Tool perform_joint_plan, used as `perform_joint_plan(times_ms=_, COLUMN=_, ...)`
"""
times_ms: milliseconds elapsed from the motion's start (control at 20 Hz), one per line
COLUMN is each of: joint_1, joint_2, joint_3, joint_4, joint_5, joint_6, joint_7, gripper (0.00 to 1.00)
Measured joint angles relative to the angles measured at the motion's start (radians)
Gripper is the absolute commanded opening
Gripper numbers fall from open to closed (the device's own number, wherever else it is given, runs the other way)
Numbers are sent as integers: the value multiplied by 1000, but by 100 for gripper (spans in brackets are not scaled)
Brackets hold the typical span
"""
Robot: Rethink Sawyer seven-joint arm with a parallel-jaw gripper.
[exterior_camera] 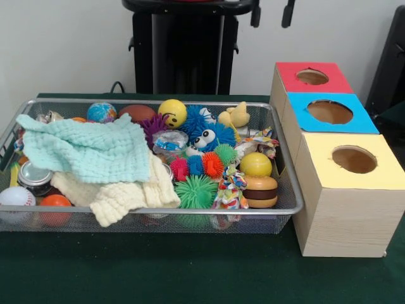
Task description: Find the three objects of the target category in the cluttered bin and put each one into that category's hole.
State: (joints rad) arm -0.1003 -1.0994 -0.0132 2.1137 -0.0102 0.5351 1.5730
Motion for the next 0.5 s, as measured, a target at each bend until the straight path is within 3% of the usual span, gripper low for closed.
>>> perform_joint_plan(times_ms=500, joint_1=-58, joint_2=102, joint_3=-1, joint_4=-74, joint_5=-72, joint_6=-99, joint_7=0, gripper=100)
